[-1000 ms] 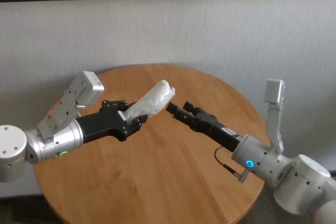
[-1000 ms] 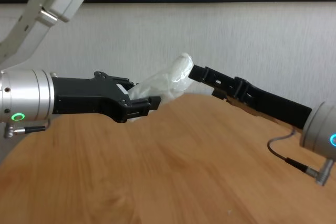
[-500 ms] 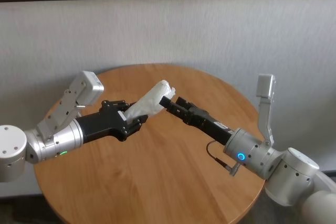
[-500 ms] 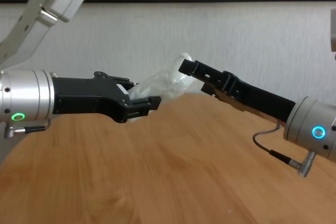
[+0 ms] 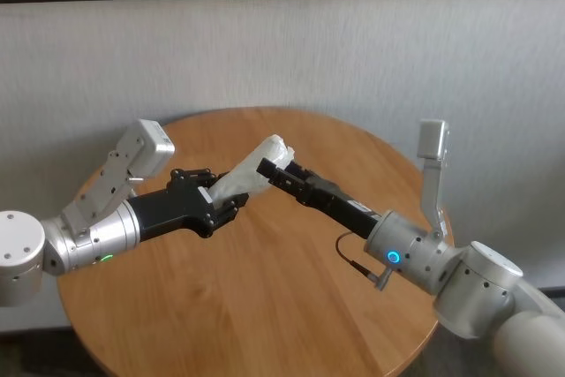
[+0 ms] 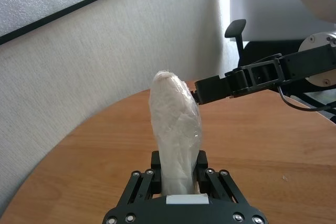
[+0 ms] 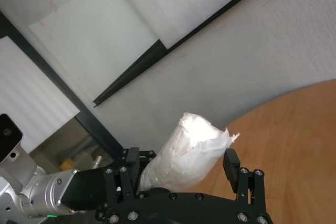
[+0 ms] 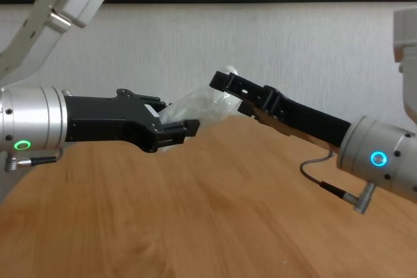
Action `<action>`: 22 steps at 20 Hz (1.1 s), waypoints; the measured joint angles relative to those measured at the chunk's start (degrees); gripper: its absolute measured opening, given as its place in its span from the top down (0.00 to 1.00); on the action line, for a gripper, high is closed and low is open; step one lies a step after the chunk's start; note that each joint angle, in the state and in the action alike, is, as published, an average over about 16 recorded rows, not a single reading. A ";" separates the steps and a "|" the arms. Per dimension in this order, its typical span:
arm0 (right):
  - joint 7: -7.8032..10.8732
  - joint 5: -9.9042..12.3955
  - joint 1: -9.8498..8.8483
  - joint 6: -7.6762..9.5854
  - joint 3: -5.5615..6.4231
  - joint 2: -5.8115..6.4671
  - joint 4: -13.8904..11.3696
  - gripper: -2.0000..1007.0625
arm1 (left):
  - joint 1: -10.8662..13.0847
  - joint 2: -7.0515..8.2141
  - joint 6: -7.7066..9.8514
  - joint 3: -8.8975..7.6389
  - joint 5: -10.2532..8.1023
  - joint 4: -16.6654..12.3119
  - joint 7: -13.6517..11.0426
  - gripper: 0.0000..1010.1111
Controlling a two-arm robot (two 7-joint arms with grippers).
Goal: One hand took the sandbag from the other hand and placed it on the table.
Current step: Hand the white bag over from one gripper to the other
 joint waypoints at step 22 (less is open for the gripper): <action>-0.06 -0.54 2.75 2.06 -1.48 -1.80 3.68 0.11 | 0.01 0.00 0.00 -0.01 0.00 -0.01 -0.01 0.60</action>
